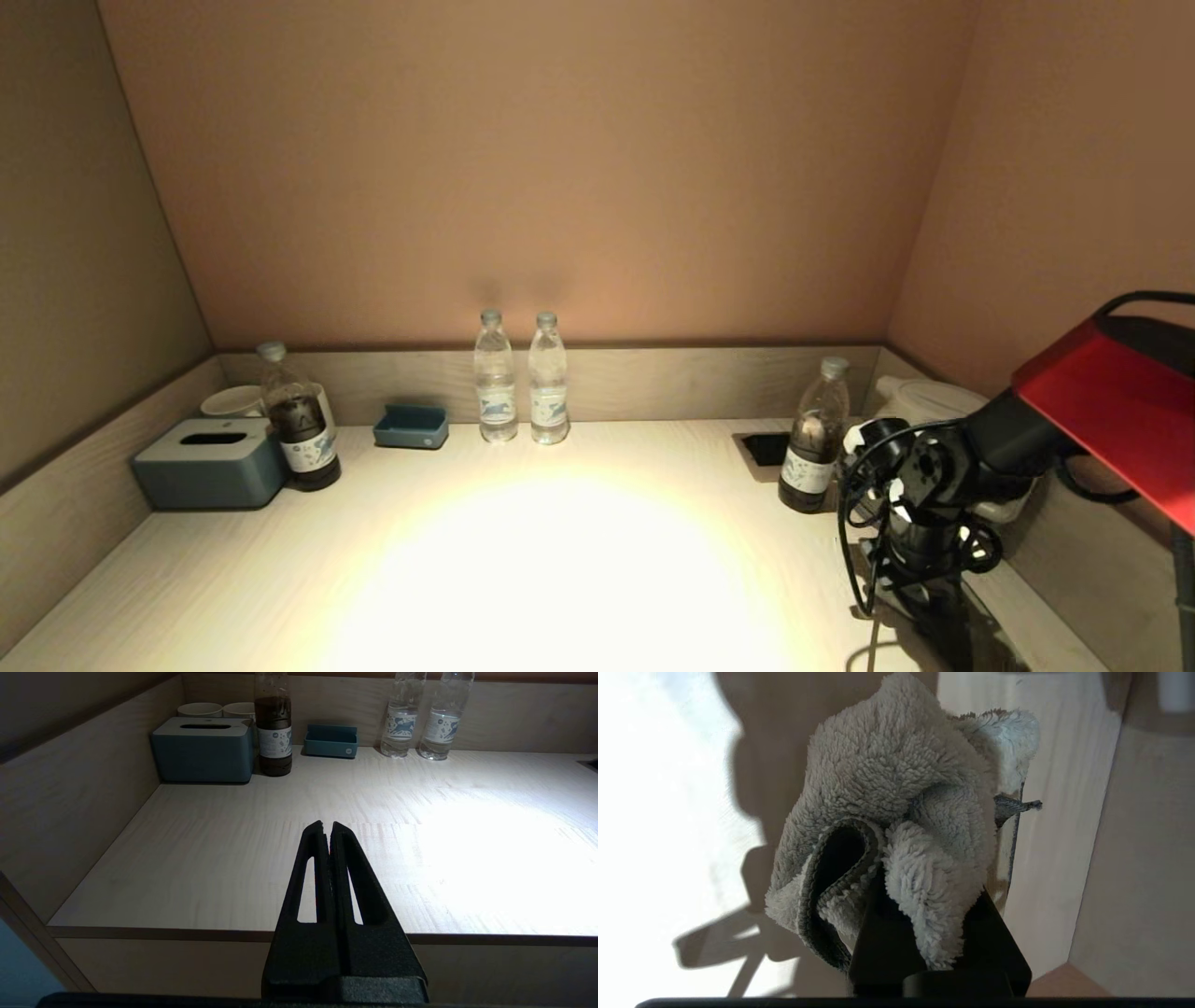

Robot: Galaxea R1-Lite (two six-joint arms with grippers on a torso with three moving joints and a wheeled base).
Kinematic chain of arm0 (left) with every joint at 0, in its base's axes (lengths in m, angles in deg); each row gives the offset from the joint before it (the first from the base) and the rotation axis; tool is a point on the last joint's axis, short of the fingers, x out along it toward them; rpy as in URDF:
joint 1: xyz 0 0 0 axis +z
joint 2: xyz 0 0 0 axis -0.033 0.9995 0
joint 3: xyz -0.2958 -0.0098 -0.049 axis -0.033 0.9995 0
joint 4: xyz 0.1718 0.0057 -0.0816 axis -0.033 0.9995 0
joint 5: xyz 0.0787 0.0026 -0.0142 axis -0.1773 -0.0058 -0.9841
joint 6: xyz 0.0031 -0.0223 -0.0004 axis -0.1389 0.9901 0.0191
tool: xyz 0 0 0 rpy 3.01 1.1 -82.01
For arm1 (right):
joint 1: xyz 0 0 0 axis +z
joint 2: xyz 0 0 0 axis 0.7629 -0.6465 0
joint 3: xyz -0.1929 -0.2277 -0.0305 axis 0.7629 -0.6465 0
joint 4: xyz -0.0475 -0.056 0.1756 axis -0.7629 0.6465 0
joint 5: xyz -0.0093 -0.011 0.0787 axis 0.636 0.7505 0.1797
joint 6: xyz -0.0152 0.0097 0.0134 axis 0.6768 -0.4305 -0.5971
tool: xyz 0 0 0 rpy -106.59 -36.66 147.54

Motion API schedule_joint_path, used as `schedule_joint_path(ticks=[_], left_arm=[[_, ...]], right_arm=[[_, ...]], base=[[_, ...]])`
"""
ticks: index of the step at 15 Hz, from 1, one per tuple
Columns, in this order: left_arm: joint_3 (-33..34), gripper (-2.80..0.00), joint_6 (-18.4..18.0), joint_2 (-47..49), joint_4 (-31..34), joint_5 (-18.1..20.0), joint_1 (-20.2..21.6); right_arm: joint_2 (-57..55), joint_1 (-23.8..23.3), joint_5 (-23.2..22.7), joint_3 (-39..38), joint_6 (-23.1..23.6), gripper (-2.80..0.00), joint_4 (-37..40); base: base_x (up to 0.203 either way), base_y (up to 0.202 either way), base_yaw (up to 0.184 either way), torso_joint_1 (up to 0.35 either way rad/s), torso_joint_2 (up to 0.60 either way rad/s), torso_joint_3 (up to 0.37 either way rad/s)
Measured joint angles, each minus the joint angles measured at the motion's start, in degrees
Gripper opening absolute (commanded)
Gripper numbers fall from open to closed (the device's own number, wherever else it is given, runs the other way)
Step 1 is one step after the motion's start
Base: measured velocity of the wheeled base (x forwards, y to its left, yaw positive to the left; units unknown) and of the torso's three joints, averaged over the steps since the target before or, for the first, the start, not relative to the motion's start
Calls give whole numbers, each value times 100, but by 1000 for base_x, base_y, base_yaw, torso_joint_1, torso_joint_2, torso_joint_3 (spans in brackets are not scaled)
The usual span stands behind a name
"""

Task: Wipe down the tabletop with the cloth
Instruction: Sweep the stains on the table

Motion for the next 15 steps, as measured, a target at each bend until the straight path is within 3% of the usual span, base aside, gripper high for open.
schedule_joint_path(ticks=[15], left_arm=[[0,-280,-2,0,0,0,2]], right_arm=[[278,-609,-13,-363,180,-280,-173]], base=[[0,0,0,0,0,0]])
